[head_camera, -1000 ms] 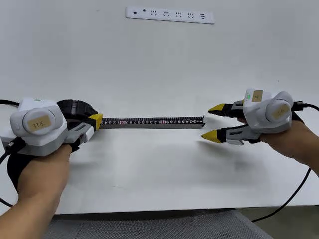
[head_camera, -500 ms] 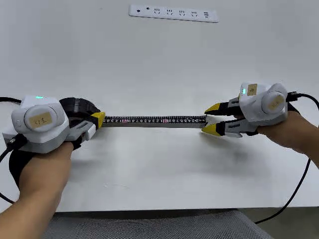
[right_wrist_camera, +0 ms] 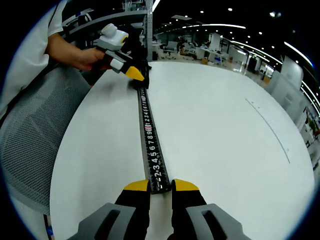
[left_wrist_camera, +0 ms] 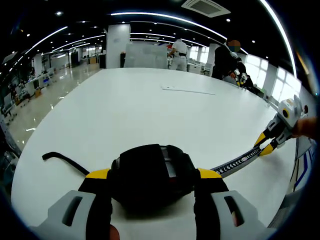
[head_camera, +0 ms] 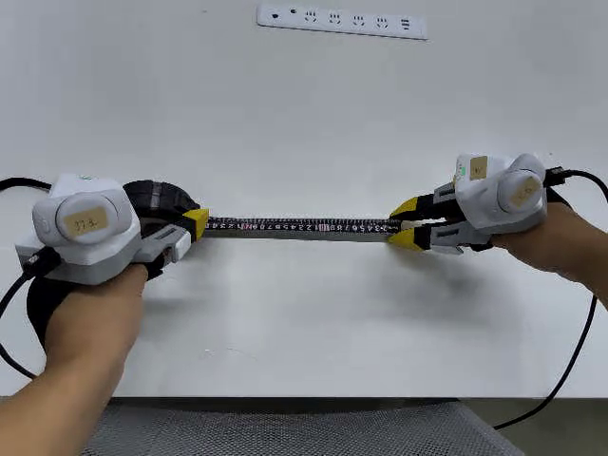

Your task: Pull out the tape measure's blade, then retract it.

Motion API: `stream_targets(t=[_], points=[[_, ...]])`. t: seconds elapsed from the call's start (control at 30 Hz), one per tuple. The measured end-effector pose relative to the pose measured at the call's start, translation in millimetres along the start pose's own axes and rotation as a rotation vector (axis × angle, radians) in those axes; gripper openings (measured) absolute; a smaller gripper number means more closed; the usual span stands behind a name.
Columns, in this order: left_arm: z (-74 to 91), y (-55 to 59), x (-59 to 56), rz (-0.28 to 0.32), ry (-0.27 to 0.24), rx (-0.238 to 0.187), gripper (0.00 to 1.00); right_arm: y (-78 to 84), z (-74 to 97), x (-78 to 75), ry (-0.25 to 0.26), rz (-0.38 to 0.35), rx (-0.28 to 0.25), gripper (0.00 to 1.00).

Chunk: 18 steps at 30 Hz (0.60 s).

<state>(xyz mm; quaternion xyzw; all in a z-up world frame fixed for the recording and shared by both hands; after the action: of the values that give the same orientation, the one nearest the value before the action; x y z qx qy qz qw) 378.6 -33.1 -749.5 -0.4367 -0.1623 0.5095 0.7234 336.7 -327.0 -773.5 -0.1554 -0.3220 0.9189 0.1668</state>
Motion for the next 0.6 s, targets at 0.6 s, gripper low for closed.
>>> stream_targets(t=[0.6], points=[[2.0,-2.0,0.1,0.046,0.000,-0.034,0.62,0.0,-0.2,-0.1,0.014,-0.009,-0.012,0.12]])
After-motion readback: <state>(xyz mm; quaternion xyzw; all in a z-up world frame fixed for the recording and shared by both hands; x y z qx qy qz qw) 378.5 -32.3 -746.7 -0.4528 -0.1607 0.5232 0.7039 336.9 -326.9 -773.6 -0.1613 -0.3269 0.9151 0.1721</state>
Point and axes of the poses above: the centre of the closed fingertips' face, and the gripper's own axes: z roughly backward along the fingers, x roughly to its left, y roughly out of its underside, the point moved 2 cm from there along z, roughly backward along the fingers, and after that the axes turned 12 degrees about y, right-handed, at the moved point
